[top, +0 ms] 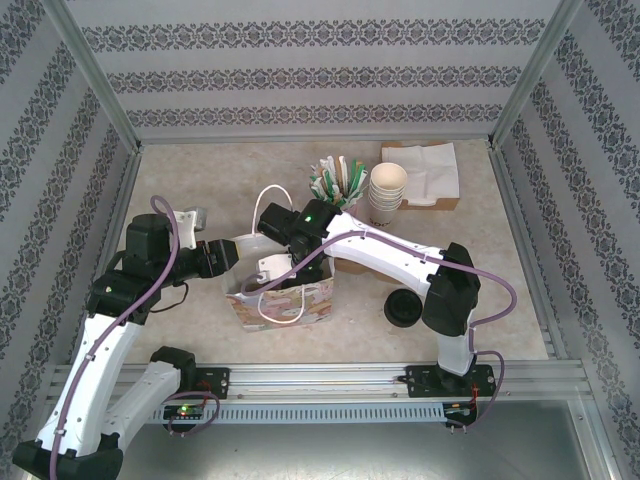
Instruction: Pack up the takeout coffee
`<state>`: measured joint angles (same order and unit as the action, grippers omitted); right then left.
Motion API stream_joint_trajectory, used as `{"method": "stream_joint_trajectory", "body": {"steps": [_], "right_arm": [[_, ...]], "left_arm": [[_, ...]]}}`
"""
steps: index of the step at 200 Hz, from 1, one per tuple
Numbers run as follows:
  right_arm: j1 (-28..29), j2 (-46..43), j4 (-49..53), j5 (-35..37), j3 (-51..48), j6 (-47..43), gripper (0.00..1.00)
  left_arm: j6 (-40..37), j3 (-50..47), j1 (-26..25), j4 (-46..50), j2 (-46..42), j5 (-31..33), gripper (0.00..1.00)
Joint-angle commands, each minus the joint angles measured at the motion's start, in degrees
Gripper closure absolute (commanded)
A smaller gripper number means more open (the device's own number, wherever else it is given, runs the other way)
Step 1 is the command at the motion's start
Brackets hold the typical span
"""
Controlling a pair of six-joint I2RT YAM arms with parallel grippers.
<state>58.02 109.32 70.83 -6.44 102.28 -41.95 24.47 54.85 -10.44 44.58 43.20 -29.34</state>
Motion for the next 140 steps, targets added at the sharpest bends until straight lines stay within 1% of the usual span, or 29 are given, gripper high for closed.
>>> {"method": "stream_joint_trajectory", "body": {"steps": [1, 61, 87, 140], "right_arm": [[1.04, -0.96, 0.85, -0.42, -1.64, 1.0, 0.5], [1.35, -0.77, 1.07, -0.06, -3.13, 1.17, 0.5], [1.42, -0.53, 1.22, -0.05, -3.53, 1.07, 0.5], [2.16, 0.7, 1.5, -0.27, -4.19, 1.47, 0.5]], "left_arm": [[0.49, -0.79, -0.24, 0.11, 0.11, 0.39, 0.48], [-0.12, -1.05, -0.33, 1.1, 1.22, 1.33, 0.49], [-0.21, -0.99, -0.45, 1.23, 1.42, 1.52, 0.52], [-0.34, -0.92, -0.72, 1.62, 1.79, 1.82, 0.53]]}}
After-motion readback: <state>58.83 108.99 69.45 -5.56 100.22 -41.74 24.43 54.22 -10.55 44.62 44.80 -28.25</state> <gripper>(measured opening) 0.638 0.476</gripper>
